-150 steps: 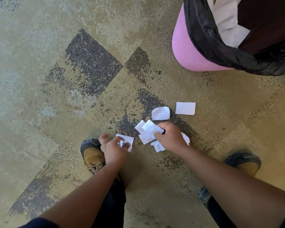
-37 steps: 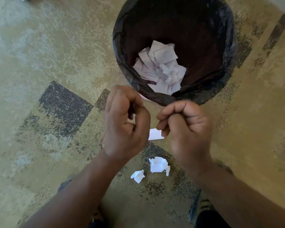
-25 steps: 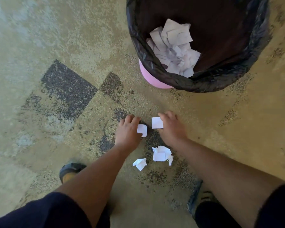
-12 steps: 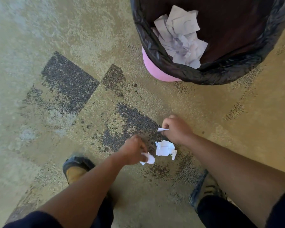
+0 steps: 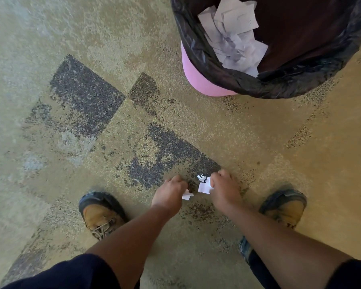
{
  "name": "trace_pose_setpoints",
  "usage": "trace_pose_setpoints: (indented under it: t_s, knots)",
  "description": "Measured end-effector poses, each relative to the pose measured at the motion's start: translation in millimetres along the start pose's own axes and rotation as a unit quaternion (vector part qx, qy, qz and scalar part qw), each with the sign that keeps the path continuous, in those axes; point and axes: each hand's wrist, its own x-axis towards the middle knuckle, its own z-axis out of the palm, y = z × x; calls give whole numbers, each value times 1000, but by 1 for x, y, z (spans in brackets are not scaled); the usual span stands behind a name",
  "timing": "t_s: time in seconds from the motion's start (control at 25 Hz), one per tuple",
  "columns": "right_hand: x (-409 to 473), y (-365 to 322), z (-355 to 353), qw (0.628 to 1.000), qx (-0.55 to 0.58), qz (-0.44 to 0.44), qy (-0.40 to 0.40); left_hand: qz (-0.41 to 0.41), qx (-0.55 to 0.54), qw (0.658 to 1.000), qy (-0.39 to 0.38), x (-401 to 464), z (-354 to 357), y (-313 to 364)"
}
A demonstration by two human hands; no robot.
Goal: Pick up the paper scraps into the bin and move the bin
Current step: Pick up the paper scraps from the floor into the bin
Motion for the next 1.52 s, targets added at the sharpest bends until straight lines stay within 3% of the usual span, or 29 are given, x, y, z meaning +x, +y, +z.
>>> trace_pose_setpoints:
  t_s: [0.2,0.32,0.48,0.68,0.8,0.88,1.0,1.12,1.36,1.52]
  knots:
    - [-6,8,8,980,181,80,35,-80,-138,986,-45,10,-5,-3]
    - [-8,11,8,953,264,144,36,-59,-184,980,-48,15,-5,10]
    - [-5,7,13,916,327,228,42,-6,-100,994,-43,27,-9,38]
    - [-5,-5,11,887,395,232,57,-3,-21,998,-54,47,-9,43]
    - [1,-12,2,841,481,245,36,-45,-128,991,-18,52,-9,41]
    - [7,-17,-3,808,536,245,2,-101,-247,964,-18,50,-17,40]
    - [3,-30,-28,775,596,208,-22,-120,-382,916,-3,37,-43,42]
    - [-19,-52,-72,705,701,104,-43,-72,-439,894,52,10,-88,53]
    - [-71,-120,-178,611,785,-94,42,61,-419,878,223,-46,-208,97]
    - [-89,-144,-246,588,798,-99,93,68,-418,868,258,-55,-271,141]
